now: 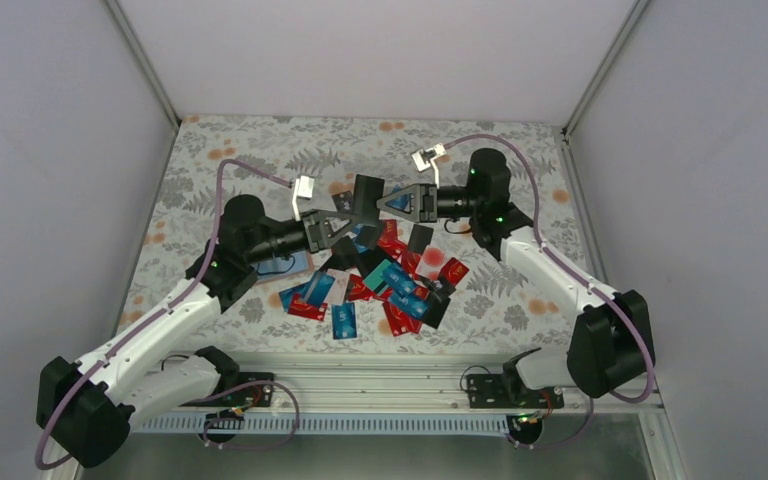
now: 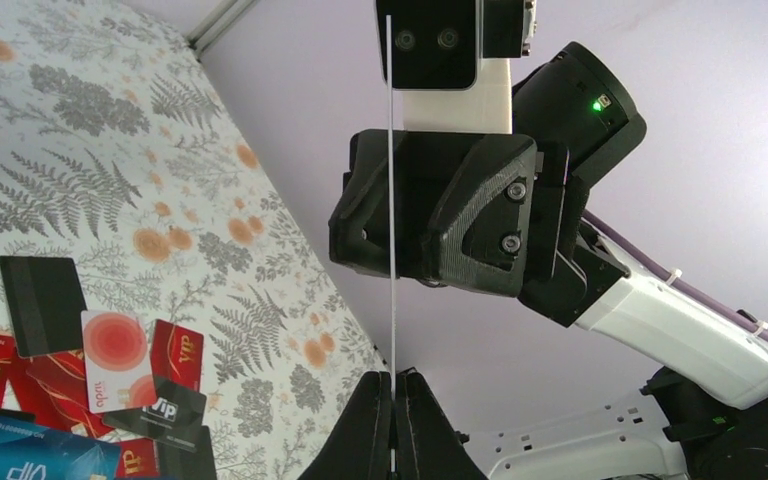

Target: Put the credit cards into the card holder

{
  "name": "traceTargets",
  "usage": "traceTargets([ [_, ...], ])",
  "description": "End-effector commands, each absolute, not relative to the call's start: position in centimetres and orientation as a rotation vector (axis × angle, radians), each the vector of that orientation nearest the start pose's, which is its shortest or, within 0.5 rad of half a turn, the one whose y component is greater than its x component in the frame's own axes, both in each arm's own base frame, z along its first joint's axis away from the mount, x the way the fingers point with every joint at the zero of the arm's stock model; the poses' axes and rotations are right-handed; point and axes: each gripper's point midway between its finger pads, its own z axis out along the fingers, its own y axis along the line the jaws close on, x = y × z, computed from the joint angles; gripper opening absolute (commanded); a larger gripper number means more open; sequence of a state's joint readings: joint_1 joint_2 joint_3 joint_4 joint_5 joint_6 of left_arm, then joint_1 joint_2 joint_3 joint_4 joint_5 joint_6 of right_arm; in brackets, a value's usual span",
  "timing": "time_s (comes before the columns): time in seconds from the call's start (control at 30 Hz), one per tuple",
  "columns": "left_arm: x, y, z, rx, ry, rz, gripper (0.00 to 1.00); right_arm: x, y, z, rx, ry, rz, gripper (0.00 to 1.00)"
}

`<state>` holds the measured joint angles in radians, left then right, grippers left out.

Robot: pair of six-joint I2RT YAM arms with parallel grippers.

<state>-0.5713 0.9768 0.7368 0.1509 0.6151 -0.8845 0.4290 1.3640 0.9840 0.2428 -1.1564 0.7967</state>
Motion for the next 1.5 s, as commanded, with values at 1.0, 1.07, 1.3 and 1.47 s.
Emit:
traceTargets([
  [1.0,23.0,-23.2,33.6,0.373,1.878,-1.246,0.56,23.3,31.0,31.8,-0.973,1.872,1.897,0.04],
  [1.07,23.0,-23.2,33.6,0.377,1.877,-1.250,0.52,23.1,31.0,31.9,-0.993,1.858,1.906,0.04],
  [1.3,23.1,-23.6,33.3,0.389,1.874,-1.286,0.44,22.1,31.3,32.3,-1.051,1.828,1.929,0.04],
  [1.47,22.7,-24.2,33.5,0.426,1.852,-1.343,0.38,21.5,31.6,32.9,-1.090,1.799,1.931,0.04],
])
